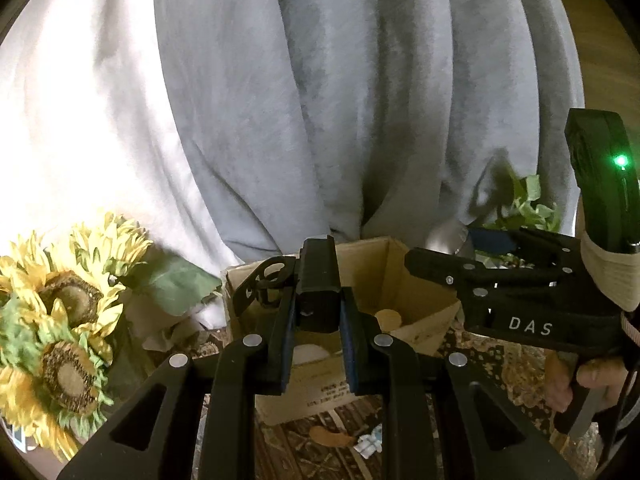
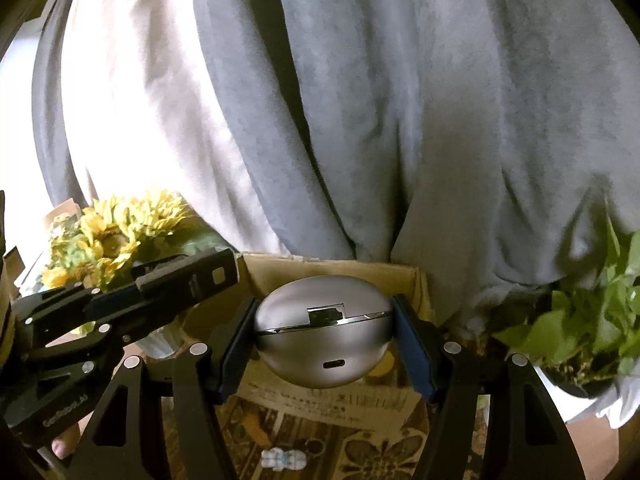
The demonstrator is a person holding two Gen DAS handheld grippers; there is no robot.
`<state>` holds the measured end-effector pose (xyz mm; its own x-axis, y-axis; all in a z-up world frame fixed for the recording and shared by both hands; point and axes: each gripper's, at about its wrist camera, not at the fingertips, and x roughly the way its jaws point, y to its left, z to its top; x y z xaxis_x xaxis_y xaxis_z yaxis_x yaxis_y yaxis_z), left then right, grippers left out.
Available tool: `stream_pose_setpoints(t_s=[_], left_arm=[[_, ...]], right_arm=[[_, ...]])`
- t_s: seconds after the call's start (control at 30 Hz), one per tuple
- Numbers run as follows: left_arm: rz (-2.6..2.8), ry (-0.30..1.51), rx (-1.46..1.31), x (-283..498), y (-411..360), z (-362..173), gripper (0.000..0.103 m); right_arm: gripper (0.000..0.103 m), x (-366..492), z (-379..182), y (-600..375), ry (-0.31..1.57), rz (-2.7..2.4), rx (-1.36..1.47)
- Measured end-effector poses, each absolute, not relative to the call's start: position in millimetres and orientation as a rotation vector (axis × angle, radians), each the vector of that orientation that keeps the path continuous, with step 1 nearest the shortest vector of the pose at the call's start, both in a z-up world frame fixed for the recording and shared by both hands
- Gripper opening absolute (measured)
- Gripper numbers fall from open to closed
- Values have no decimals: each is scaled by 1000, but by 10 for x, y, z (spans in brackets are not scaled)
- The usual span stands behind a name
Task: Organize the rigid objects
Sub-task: 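Carry the silver egg into the cardboard box with the right tool, then release the egg in the box and withdraw toward the figurine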
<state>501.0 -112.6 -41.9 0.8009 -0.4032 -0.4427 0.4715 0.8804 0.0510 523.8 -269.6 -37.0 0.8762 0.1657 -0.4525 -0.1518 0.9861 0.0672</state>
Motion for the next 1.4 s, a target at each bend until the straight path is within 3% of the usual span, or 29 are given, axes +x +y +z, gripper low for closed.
stream_pose_setpoints(t_s=[0.97, 1.07, 1.33, 1.4], left_arm=[[-441, 616, 192, 5834, -1312, -794, 21], [-430, 626, 195, 5833, -1308, -787, 22], [-401, 637, 176, 5676, -1233, -732, 51], [-391, 631, 180, 5608, -1222, -707, 64]], right_arm=[[67, 6176, -849, -2898, 683, 157, 74], [71, 6208, -888, -2900, 702, 165, 84], [72, 6038, -796, -2868, 664, 126, 63], [74, 5967, -757, -2855, 651, 117, 57]])
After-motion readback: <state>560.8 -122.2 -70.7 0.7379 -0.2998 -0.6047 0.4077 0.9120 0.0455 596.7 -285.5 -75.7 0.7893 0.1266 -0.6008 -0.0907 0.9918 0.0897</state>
